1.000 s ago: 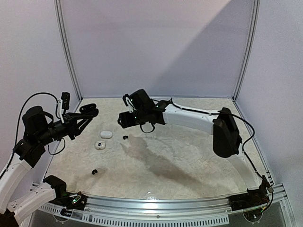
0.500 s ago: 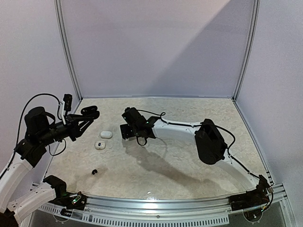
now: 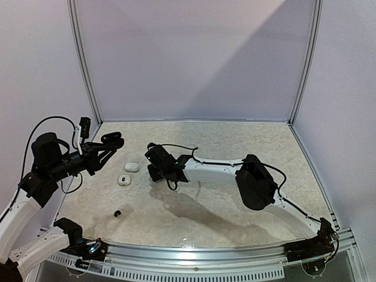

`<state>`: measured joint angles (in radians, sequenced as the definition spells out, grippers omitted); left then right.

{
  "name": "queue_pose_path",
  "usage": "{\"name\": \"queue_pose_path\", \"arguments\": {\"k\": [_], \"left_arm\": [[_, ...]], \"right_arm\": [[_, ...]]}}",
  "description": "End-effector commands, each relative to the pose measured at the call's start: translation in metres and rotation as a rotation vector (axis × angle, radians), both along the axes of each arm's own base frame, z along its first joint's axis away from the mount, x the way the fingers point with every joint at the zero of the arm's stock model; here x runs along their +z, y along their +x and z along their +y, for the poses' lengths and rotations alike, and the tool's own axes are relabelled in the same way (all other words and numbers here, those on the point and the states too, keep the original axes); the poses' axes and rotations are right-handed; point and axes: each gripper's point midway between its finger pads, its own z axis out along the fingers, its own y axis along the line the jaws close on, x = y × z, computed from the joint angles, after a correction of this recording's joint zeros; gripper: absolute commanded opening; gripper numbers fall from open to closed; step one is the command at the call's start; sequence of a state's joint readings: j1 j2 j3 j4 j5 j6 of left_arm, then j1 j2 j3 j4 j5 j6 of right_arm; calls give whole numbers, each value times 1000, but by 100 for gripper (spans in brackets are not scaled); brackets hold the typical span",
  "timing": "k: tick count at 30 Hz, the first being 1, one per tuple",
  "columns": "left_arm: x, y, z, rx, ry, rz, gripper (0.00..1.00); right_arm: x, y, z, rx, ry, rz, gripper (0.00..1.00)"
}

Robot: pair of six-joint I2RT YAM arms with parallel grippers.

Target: Insert the wireless bluetooth earbuds into the charging case

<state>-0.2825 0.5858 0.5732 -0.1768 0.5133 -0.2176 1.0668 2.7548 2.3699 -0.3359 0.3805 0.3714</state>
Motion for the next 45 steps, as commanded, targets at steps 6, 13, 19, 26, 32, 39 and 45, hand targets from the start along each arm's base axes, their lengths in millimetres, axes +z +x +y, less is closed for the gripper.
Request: {"name": "queue_pose_path", "arguments": {"k": [6, 13, 19, 26, 32, 39, 45], "left_arm": [[-3, 3, 1, 2, 0, 3, 0], [0, 2, 0, -5, -2, -7, 0], [3, 0, -1, -14, -1, -15, 0], [3, 0, -1, -18, -3, -17, 0], [3, 0, -3, -29, -4, -17, 0], [6, 2, -6, -47, -12, -28, 0], [5, 1, -7, -55, -12, -24, 0]], "right_arm": [[-22, -16, -7, 49, -94, 0, 33], [-8, -31, -26, 53, -78, 34, 26], [4, -49, -53, 60, -78, 58, 26], [-8, -77, -121, -47, -181, 152, 28], [-18, -113, -208, -241, -268, 243, 28], [-12, -157, -229, -294, -273, 329, 32], [9, -160, -211, -267, -218, 364, 44]]}}
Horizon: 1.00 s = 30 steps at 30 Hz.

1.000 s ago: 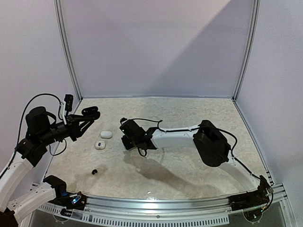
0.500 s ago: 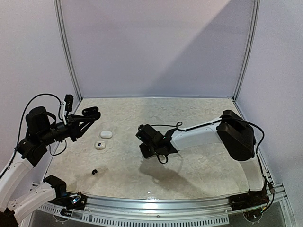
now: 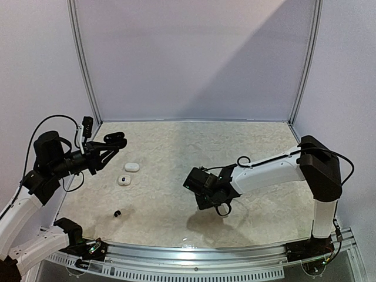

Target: Insert the wireless bluetooth earbuds into the charging case

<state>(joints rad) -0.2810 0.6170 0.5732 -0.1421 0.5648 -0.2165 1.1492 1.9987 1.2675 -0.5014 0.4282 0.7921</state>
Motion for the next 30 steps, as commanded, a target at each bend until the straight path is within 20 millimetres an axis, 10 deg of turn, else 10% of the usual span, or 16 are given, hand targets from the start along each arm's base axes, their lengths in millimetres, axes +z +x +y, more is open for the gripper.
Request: {"name": "queue_pose_path", "arguments": {"k": [1, 10, 20, 25, 30], "left_arm": [[5, 1, 0, -6, -5, -24, 0], [7, -1, 1, -8, -2, -33, 0], [7, -2, 0, -12, -1, -38, 0], [5, -4, 0, -21, 9, -38, 0], [6, -5, -2, -36, 9, -47, 0]], "right_arm": [[20, -10, 3, -3, 20, 47, 46], [58, 6, -7, 47, 18, 97, 69], [86, 9, -24, 259, 142, 205, 50], [79, 0, -29, 504, 40, 89, 50], [77, -51, -14, 1052, 121, -94, 57]]}}
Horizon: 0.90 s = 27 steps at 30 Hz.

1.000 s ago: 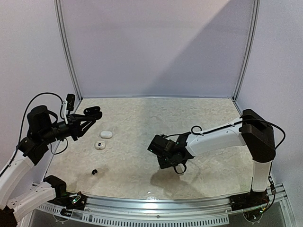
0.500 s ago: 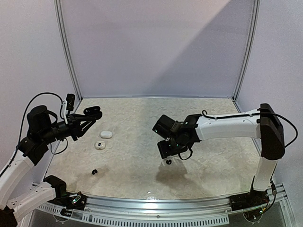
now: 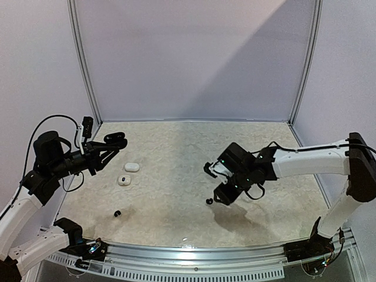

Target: Insert the wireless bluetooth earbuds into the charging case

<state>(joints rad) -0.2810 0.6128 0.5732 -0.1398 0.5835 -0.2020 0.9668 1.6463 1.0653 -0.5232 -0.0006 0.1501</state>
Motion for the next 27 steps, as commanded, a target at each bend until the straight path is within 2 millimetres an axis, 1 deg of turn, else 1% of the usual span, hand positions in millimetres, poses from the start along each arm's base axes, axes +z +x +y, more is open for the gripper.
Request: {"name": "queue_pose_path", "arguments": {"k": [1, 3, 5, 7, 8, 9, 14, 18, 23, 27], "left_arm": [[5, -2, -1, -19, 6, -36, 0], [6, -4, -2, -30, 11, -42, 0], [5, -7, -3, -50, 16, -46, 0], [2, -12, -7, -87, 21, -54, 0], [1, -14, -9, -109, 23, -59, 0], [0, -17, -11, -125, 21, -59, 0], [-1, -24, -16, -175, -10, -41, 0], [-2, -21, -16, -173, -10, -37, 0], [-2, -19, -17, -174, -6, -38, 0], [-3, -18, -17, -172, -4, -33, 0]], "right_arm": [[20, -33, 29, 569, 140, -242, 58], [16, -33, 30, 651, 116, -288, 58], [6, -32, 31, 728, 58, -312, 56], [-13, -29, 32, 783, -17, -310, 54], [-17, -28, 33, 822, -46, -326, 52], [-26, -27, 33, 843, -73, -321, 51], [-35, -18, 36, 898, -131, -364, 40], [-41, -9, 35, 904, -183, -389, 36], [-53, -10, 33, 910, -201, -362, 31], [-56, -6, 34, 916, -221, -369, 28]]}}
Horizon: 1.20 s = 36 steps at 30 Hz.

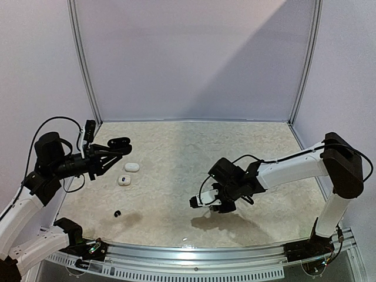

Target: Insert the wireless bluetooth earbuds into the charging case

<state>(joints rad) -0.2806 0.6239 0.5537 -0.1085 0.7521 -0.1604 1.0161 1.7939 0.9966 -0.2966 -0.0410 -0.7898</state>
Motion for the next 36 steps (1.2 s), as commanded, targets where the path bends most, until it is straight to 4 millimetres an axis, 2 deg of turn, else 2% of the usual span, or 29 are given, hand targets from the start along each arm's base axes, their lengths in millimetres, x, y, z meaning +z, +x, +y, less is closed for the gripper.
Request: {"name": "queue_pose_path", "arguments": {"k": [1, 10, 19, 27, 30, 32, 33, 36], "left_arm": [[-2, 3, 1, 0, 2, -6, 0], [-3, 3, 1, 3, 5, -3, 0], [-3, 3, 1, 3, 10, -5, 0], [-4, -2, -2, -32, 22, -29, 0], [-4, -9, -4, -75, 43, -70, 0], [-4, -14, -6, -109, 60, -107, 0], [-4, -18, -8, -131, 76, -142, 0], [-4, -28, -13, -202, 99, -214, 0]], "right_arm": [[-3, 10, 5, 7, -21, -36, 28], [-2, 28, 10, -18, -15, -44, 27], [-1, 38, 5, -26, -47, -62, 14], [13, 38, 8, -22, -37, -41, 1], [30, 36, 16, -27, 1, -16, 0], [51, 36, 22, -38, 35, -4, 0], [63, 36, 27, -54, 64, 8, 0], [118, 34, 47, -99, 189, 53, 0]]}}
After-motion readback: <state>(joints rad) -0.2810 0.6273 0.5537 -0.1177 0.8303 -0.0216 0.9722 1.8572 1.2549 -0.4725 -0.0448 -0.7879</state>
